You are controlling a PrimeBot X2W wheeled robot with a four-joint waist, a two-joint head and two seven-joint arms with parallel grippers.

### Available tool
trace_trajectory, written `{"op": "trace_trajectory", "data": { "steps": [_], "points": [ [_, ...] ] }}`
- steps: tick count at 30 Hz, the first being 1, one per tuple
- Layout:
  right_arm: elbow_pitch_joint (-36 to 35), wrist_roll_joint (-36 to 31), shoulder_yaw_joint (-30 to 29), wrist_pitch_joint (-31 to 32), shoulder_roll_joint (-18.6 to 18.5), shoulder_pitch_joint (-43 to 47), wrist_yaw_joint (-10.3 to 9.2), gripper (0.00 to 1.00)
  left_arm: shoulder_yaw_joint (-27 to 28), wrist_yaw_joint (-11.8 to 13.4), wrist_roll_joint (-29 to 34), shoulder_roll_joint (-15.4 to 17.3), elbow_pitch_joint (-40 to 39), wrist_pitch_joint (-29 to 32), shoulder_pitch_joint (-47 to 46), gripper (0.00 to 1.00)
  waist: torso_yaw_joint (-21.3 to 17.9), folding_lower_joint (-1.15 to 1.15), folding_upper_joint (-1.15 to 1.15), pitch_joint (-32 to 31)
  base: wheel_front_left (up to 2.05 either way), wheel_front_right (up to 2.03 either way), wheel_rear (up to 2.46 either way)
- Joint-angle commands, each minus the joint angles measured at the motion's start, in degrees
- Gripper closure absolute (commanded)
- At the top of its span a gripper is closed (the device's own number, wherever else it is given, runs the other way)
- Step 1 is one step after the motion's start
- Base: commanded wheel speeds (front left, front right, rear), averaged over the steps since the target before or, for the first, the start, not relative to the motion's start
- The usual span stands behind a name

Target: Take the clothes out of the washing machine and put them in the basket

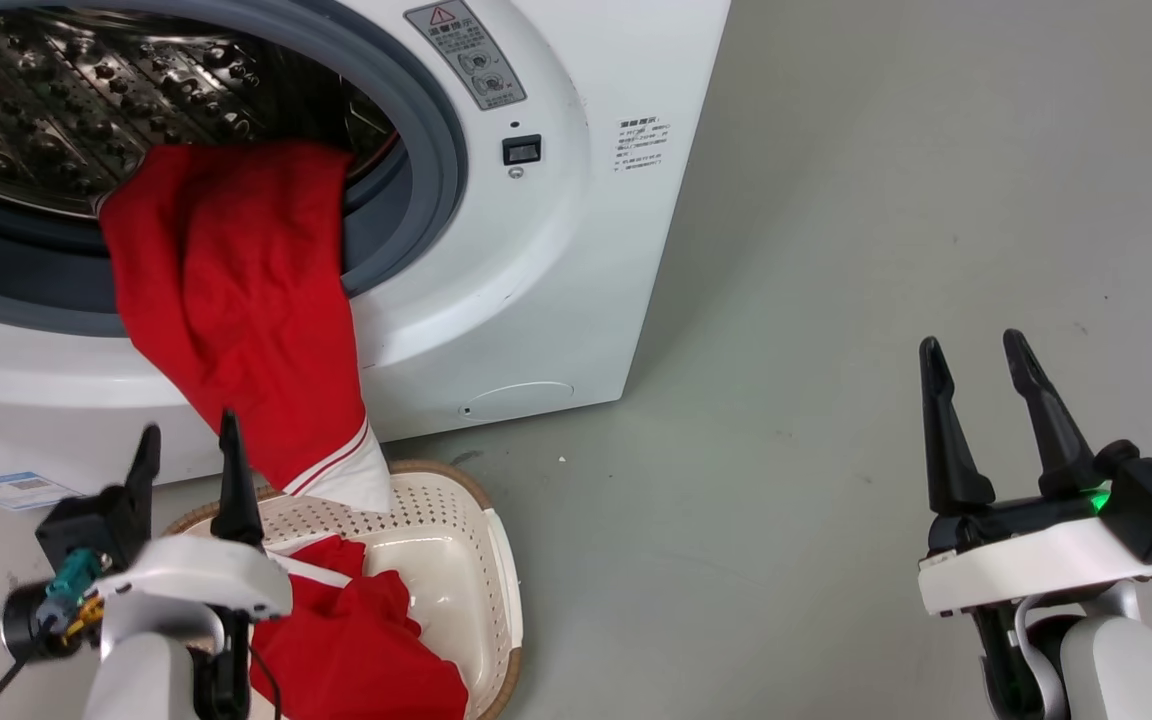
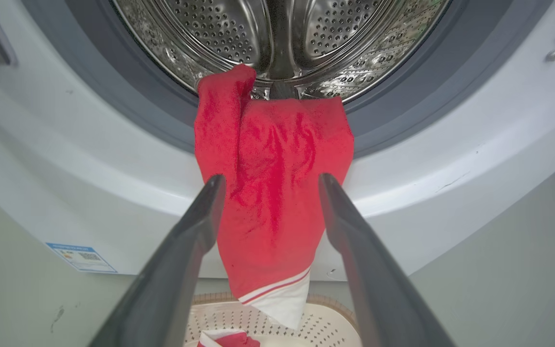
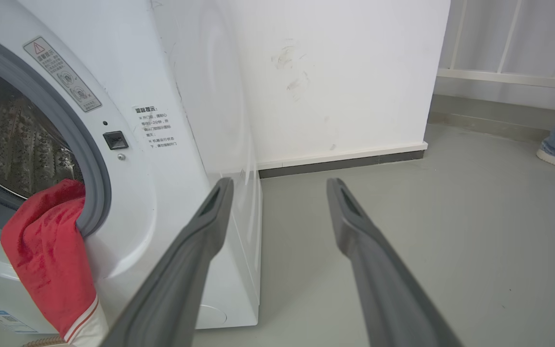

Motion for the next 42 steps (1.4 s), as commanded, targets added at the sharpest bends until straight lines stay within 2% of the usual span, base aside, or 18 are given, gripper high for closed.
{"op": "trace_trajectory", "data": {
  "steps": [1,8,15,25,34,41,42],
  "points": [
    [-0.2,0.1,0.0,-0.1,0.0,0.8,-0.02,0.0,0.1,-0.3,0.9,0.3,-0.9,-0.1,-1.1,0.0,-0.1,0.01,0.0,-0.1,0.0,0.0,0.0],
    [-0.1,1.3,0.4,-0.3,0.0,0.9,-0.02,0.0,0.6,-1.4,3.7,1.6,0.4,-0.1,-5.4,0.0,-1.4,0.01,0.0,0.6,0.0,0.0,0.0],
    [1.1,2.3,1.5,-1.1,0.0,-0.2,-0.02,0.0,-0.8,-2.5,3.2,5.5,13.3,0.7,-11.9,0.0,-3.6,0.01,0.0,2.4,0.0,0.0,0.0],
    [2.8,4.3,3.1,-2.7,0.0,-2.0,-0.02,0.0,-4.0,-2.9,0.1,12.3,28.3,7.9,-22.1,0.0,-7.2,0.01,0.0,6.7,0.0,0.0,0.0],
    [4.5,6.2,4.7,-3.9,0.0,-3.7,-0.02,0.0,-9.6,-2.9,-3.8,18.3,33.5,14.9,-30.5,0.0,-10.1,0.01,0.0,11.2,0.0,0.0,0.0],
    [5.6,7.0,5.0,-4.1,0.0,-4.6,-0.02,0.0,-12.5,-2.9,-6.3,21.9,35.0,17.1,-34.8,0.0,-11.4,0.01,0.0,12.4,0.0,0.0,0.0],
    [5.5,7.1,4.9,-4.1,0.0,-4.6,-0.02,0.0,-12.8,-2.9,-6.7,22.2,35.1,17.0,-35.4,0.28,-11.4,0.01,0.0,12.5,0.0,0.0,0.0]
  ]
}}
